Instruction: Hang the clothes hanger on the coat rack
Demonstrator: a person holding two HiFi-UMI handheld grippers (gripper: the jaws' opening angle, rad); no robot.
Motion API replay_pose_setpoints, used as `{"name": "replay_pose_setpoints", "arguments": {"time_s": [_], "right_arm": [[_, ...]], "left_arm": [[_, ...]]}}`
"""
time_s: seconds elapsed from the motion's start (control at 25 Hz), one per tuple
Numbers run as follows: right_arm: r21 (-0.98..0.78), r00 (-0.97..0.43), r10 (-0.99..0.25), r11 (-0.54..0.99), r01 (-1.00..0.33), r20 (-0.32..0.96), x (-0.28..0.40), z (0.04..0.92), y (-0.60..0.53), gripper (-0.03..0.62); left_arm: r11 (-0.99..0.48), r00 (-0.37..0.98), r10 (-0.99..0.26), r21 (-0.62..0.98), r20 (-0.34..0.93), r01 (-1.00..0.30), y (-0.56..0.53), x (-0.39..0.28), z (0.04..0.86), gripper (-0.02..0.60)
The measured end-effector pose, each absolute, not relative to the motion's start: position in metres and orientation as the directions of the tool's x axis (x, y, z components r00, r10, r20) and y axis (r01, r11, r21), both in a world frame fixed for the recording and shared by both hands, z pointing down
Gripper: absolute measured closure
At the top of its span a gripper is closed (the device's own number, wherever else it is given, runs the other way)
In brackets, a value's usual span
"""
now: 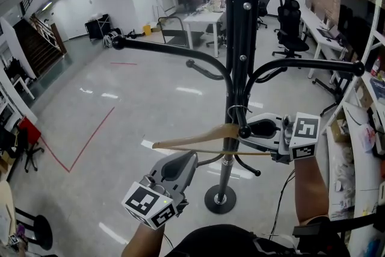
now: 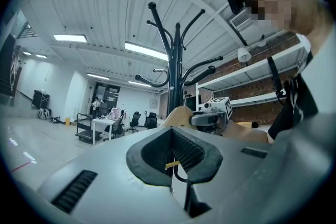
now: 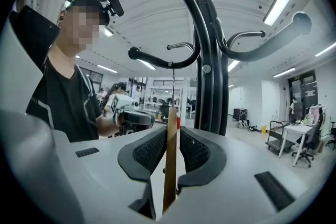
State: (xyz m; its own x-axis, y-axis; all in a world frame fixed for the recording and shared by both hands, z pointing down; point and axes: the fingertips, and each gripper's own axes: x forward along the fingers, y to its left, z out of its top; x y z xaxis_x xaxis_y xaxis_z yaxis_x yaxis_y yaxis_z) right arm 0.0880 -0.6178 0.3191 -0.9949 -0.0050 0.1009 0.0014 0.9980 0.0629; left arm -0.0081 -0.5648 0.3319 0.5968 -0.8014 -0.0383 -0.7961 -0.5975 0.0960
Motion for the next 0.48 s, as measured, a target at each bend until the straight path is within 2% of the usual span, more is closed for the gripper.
{"name": "replay_pose_setpoints", "arguments": {"time_s": [0.48], "right_arm": [[0.138, -0.993, -0.11, 0.985, -0.103, 0.05, 0.108, 0.305, -0.616, 0.525]], "left_arm": [[-0.618, 0.618, -0.785, 0.101, -0.036, -0.78, -0.558, -0.011, 0.332, 0.581]]}}
